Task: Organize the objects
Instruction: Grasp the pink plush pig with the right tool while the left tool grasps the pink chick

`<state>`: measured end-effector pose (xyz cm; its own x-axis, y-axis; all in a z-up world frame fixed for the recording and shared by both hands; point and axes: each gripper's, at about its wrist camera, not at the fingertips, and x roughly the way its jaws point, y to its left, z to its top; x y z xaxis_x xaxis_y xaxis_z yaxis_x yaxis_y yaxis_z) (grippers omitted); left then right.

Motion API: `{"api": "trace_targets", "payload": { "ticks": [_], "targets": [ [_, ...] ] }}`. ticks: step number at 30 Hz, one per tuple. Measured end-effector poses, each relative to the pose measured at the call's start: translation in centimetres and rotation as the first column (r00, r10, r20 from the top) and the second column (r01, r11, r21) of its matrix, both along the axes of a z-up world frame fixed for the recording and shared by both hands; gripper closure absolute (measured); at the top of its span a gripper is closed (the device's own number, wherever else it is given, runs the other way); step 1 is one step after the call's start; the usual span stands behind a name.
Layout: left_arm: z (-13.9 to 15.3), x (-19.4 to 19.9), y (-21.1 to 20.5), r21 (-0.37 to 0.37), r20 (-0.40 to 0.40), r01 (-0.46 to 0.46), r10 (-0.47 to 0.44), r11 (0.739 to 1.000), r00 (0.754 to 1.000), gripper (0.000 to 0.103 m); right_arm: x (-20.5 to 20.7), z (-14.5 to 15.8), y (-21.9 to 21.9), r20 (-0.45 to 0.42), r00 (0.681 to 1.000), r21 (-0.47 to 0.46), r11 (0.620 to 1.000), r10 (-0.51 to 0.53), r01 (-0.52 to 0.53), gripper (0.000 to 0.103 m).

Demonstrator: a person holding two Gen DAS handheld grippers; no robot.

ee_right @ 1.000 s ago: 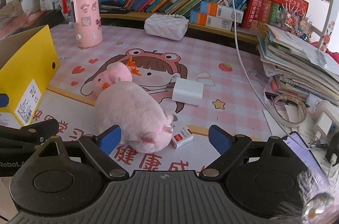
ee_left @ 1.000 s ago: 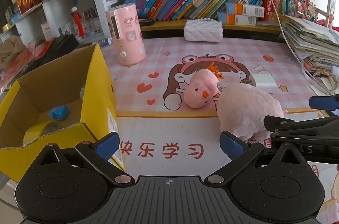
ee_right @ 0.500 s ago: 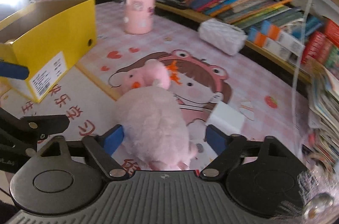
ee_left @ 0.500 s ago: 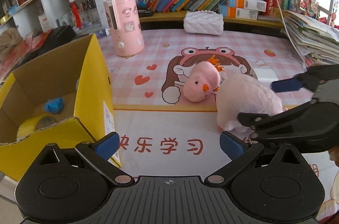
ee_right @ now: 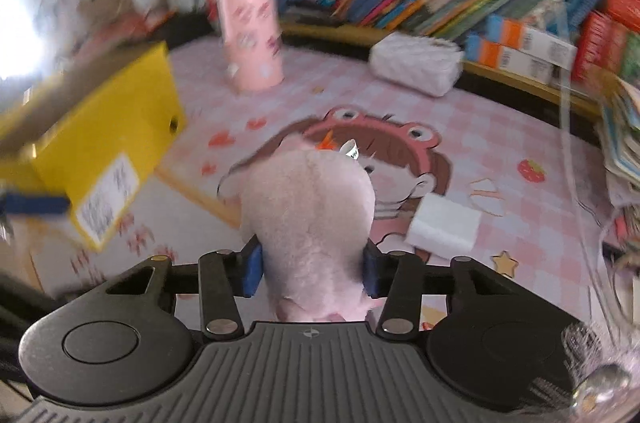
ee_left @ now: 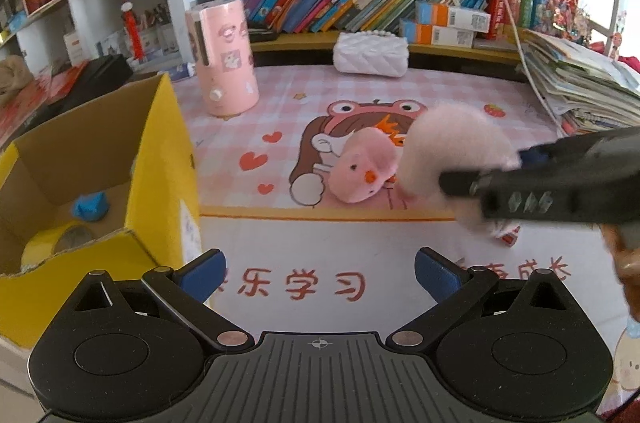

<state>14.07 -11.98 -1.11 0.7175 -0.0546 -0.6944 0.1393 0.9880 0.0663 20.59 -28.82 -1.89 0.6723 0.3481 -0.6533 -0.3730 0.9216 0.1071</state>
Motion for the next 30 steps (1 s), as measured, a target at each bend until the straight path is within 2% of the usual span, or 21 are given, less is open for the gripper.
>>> {"api": "trace_targets", "payload": {
  "ticks": [5, 10, 17, 22, 30],
  "targets": [
    [-0.2, 1.1, -1.0, -0.002, 0.012, 0.014, -0.014, 1.0, 1.0, 0.001, -1.0, 2.3, -2.5, 0.039, 0.99, 0.098, 0.987, -0.132, 0.128, 0.059],
    [-0.4, 2.8, -1.9, -0.009, 0.021, 0.019, -0.018, 1.0, 1.0, 0.001, -2.3, 3.0, -4.8, 0.056, 0.967, 0.098, 0.965, -0.248, 0.242, 0.059],
    [-1.1, 5.8, -3.5, 0.017, 0.058, 0.011, -0.012, 1.0, 0.998, 0.003, -4.0, 2.8, -6.7, 0.058, 0.949, 0.079, 0.949, -0.31, 0.305, 0.059],
    [-2.2, 8.5, -4.6, 0.031, 0.035, 0.012, -0.013, 0.999, 0.999, 0.021, -4.6, 2.8, -7.1, 0.08, 0.945, 0.083, 0.947, -0.316, 0.31, 0.059],
    [-4.0, 11.7, -5.7, 0.033, -0.002, 0.015, -0.015, 0.999, 1.0, 0.032, -4.6, 2.3, -7.5, 0.057, 0.945, 0.069, 0.946, -0.321, 0.317, 0.059]
  ]
}}
